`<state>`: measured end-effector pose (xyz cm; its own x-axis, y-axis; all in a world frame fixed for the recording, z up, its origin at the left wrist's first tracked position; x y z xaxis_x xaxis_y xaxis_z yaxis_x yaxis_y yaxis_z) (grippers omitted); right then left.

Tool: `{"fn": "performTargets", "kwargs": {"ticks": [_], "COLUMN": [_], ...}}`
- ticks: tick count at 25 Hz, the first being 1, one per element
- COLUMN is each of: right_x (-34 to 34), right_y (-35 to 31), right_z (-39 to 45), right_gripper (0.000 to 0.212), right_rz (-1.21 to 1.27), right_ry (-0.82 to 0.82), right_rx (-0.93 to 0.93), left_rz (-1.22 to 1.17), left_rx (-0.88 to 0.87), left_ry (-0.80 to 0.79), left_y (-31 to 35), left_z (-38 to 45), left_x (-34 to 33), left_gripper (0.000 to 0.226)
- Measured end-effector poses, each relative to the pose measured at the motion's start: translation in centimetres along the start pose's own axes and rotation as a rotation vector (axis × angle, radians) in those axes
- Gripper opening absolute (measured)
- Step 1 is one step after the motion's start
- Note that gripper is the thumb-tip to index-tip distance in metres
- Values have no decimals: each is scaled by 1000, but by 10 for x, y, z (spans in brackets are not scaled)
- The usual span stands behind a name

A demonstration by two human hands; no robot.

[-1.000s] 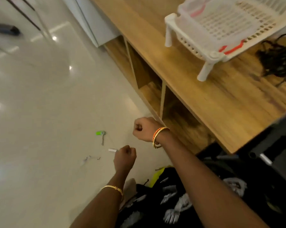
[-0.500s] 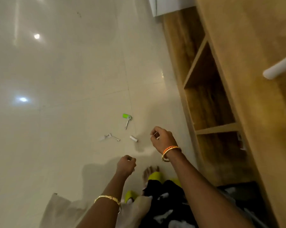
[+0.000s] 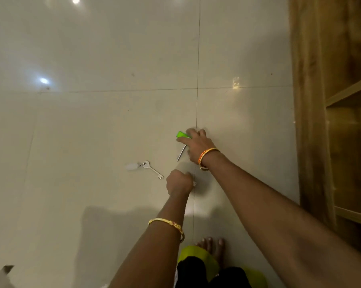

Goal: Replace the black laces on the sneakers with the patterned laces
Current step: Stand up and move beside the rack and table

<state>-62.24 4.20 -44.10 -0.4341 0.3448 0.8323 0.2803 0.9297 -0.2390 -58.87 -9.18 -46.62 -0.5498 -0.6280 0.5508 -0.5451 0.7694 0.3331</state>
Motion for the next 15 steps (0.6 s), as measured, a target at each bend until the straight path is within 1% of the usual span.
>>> {"fn": "performTargets", "kwargs": {"ticks": [1, 3, 4, 5, 7, 9, 11, 14, 15], "right_x": [-5, -13, -16, -19, -16, 3, 35, 87, 104], "right_y": [-3, -6, -6, -3, 6, 14, 19, 22, 20], "right_z": [4, 2, -2, -5, -17, -36, -68, -124, -143], "right_gripper": [48, 35, 31, 29, 24, 19, 16, 8, 12], "right_rz": [-13, 32, 80, 127, 256, 433, 616, 879, 983], "right_ry": [65, 174, 190, 187, 167, 187, 226, 243, 221], "right_rx": [-16, -63, -91, -122, -210, -317, -435, -599, -643], "left_rz": [-35, -190, -264, -295, -339, -482, -582, -635, -629], "left_rx": [14, 79, 108, 95, 48, 33, 35, -6, -36], "left_ry": [21, -17, -53, -66, -35, -14, -47, -103, -121], "left_y": [-4, -13, -15, -15, -10, 7, 30, 68, 84], "left_z": [4, 6, 2, -1, -12, -37, -69, -123, -145], "left_x": [0, 1, 3, 7, 23, 44, 69, 103, 116], "left_gripper": [39, 37, 35, 32, 23, 19, 17, 22, 19]}}
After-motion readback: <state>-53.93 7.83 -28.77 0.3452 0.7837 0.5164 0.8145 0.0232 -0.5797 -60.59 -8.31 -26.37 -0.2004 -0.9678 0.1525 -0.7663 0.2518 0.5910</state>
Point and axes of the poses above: each hand's wrist, its own z-axis towards the middle knuckle, its own x-axis out of the back of the hand, y = z × x, the point moved 5 cm from there along z, towards the middle knuckle, and after that the axes turned 13 degrees about -z, right-handed, at the moved point
